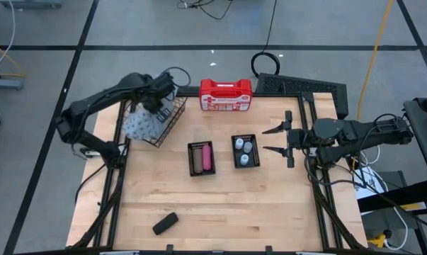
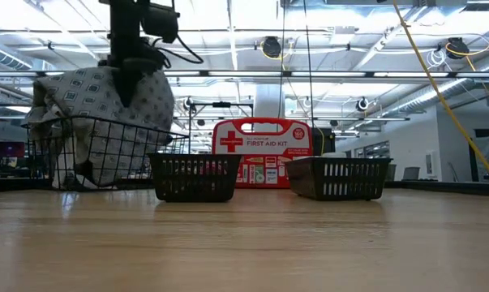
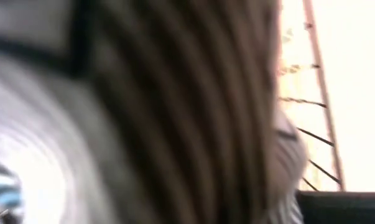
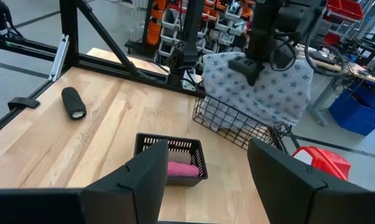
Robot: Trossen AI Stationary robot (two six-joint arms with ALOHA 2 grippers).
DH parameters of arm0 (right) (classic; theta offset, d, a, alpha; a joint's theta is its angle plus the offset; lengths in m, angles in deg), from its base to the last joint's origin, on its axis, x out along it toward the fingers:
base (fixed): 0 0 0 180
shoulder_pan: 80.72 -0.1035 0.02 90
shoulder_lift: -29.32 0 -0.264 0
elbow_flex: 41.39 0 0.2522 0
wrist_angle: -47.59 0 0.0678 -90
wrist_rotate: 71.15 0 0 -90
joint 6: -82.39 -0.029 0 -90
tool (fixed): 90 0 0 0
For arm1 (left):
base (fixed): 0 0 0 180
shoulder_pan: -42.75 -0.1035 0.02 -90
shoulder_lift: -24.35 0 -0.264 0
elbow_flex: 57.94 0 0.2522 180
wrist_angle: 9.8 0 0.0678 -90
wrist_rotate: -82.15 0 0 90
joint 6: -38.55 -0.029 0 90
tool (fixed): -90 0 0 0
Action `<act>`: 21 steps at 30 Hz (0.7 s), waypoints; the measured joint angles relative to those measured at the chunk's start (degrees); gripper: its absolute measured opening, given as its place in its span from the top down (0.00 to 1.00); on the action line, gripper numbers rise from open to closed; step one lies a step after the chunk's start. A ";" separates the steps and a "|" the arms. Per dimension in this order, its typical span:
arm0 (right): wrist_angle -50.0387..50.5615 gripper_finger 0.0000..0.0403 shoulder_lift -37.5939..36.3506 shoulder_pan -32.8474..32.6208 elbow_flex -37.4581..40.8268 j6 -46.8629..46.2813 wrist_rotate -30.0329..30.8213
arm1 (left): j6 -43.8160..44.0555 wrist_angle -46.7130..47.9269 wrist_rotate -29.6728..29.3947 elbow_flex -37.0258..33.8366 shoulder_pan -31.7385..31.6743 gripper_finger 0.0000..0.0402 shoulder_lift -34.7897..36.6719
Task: Pick & Place Medicine items
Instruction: Put the blue patient gown into the wire basket
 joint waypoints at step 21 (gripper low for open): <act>0.13 0.48 0.08 4.45 0.00 0.48 -0.23 | -15.35 0.19 20.35 -0.28 -5.92 0.92 -4.42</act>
